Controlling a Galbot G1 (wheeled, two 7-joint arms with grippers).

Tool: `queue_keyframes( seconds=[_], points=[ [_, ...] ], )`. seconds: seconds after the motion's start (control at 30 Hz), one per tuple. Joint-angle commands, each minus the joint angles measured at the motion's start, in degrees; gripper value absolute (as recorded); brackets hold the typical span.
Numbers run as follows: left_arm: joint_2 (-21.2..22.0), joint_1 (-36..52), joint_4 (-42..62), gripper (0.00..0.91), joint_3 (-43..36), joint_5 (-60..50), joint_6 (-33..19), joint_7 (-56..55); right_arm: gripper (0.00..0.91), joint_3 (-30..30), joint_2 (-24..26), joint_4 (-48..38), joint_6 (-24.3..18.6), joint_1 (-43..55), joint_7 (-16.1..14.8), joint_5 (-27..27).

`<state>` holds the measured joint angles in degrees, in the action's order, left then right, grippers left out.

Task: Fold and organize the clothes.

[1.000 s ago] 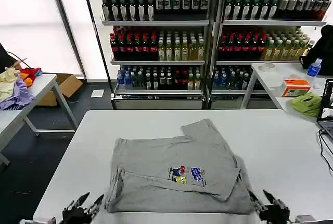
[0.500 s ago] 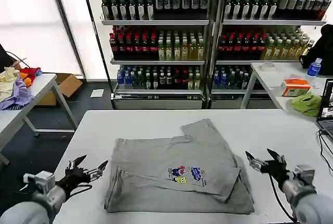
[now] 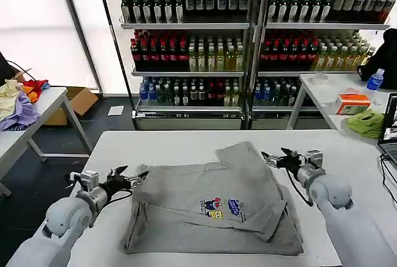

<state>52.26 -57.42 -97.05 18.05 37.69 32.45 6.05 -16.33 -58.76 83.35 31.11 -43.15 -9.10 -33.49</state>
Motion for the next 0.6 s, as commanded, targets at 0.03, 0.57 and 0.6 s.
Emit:
queue_keyframes(
  seconds=[0.03, 0.57, 0.6],
  points=[
    [0.8, 8.9, 10.1, 0.907, -7.1, 0.0, -0.2, 1.0, 0.907, 8.7, -6.4, -18.4, -0.3, 14.4, -2.4, 2.6],
    [2.3, 6.7, 12.2, 0.181, -6.8, -3.1, -2.1, 1.4, 0.000, 10.3, -9.1, -20.5, 0.3, 15.0, -2.5, 1.8],
    [2.4, 6.3, 11.8, 0.111, -6.7, -3.1, -2.2, 1.5, 0.000, 10.2, -9.1, -20.4, 0.2, 14.8, -2.5, 1.7]
  ],
)
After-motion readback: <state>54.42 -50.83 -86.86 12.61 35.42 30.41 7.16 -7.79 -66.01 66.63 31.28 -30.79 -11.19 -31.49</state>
